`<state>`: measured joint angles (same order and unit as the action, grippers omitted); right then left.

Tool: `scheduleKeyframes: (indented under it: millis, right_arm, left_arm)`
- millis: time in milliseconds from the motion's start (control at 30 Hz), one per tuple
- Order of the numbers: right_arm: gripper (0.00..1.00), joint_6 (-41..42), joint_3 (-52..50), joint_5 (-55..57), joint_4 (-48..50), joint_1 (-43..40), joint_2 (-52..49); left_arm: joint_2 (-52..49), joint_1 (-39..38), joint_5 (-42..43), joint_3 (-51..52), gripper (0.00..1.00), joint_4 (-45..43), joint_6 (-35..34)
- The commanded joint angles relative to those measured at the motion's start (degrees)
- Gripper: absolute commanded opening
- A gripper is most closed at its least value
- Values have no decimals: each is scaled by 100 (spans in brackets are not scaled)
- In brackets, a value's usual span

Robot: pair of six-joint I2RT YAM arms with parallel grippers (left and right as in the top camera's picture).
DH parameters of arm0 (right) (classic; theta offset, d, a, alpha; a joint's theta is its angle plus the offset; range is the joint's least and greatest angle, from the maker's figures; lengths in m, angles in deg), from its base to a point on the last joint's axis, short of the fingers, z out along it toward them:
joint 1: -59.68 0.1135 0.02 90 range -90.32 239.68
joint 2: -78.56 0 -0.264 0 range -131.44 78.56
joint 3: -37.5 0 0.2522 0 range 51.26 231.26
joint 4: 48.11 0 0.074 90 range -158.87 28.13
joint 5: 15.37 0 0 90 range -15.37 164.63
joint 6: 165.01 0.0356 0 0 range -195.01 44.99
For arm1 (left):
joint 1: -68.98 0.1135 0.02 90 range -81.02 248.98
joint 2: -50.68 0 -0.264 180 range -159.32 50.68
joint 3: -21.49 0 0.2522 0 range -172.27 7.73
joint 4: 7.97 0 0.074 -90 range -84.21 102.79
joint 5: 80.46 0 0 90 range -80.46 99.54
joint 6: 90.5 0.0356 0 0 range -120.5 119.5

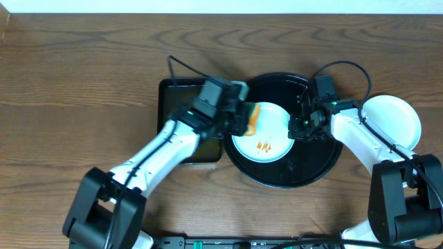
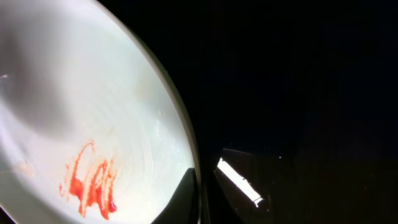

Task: Clean dirty plates on tray and stack at the side
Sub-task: 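Scrub the pale blue plate with the sponge in the left gripper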

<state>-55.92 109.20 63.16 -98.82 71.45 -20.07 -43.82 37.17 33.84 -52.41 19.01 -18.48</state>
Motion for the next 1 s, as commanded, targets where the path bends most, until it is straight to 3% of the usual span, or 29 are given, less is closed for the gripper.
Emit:
scheduleKeyframes:
  millis: [0, 200, 467, 700, 833, 967]
  right_arm:
    - [1, 63, -26, -39, 13, 44, 4]
    - [1, 61, -26, -42, -31, 44, 4]
    - [1, 61, -26, -42, -31, 70, 4]
    - [1, 61, -31, -39, -79, 70, 4]
    - [1, 61, -31, -28, -125, 63, 4]
    - [1, 61, -31, -72, -103, 66, 4]
  left_arm:
    - [-197, -549, -302, -42, 8, -299, -472]
    - [-730, -1093, -656, -42, 8, -518, -1161]
    - [-1327, -1381, -494, -42, 8, -1355, -1213]
    - [-1547, -1207, -1668, -42, 8, -654, -1211]
    - [-1543, -953, -1683, -42, 8, -304, -1158]
    - [-1506, -892, -1425, -42, 8, -271, -625]
